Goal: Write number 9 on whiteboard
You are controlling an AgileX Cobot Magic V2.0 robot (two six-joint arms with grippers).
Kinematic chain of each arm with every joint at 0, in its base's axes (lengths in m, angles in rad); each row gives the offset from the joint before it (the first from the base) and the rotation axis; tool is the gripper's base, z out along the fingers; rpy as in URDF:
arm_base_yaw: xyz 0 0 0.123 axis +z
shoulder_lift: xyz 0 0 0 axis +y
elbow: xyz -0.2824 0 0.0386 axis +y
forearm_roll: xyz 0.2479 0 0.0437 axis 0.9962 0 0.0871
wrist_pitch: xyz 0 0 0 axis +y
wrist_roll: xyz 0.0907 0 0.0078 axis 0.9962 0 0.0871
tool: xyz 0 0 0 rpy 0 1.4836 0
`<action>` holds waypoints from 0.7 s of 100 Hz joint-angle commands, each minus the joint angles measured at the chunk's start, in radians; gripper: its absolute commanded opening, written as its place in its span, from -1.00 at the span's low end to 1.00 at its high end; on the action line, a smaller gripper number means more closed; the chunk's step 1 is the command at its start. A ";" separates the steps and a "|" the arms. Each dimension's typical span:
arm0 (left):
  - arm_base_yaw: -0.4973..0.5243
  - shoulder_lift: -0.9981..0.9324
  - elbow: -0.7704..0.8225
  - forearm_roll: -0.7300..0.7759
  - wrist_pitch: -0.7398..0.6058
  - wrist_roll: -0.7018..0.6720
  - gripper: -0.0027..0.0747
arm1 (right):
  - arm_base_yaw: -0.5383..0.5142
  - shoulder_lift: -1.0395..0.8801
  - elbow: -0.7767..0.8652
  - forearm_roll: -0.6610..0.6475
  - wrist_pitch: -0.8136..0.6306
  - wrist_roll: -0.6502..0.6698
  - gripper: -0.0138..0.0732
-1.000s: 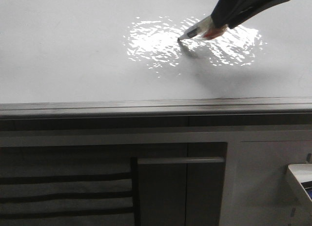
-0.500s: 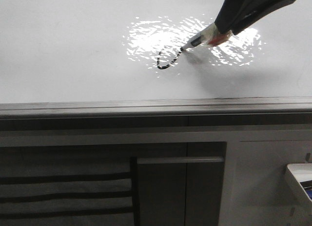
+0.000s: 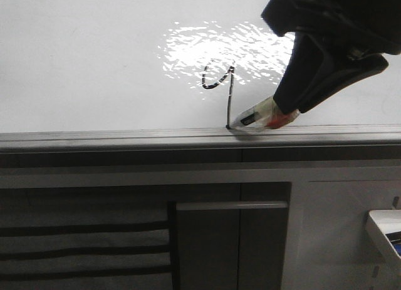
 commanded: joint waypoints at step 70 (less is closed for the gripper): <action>-0.424 0.506 -0.302 -0.178 0.009 0.386 -0.03 | 0.207 -0.181 -0.229 -0.016 0.299 -0.521 -0.80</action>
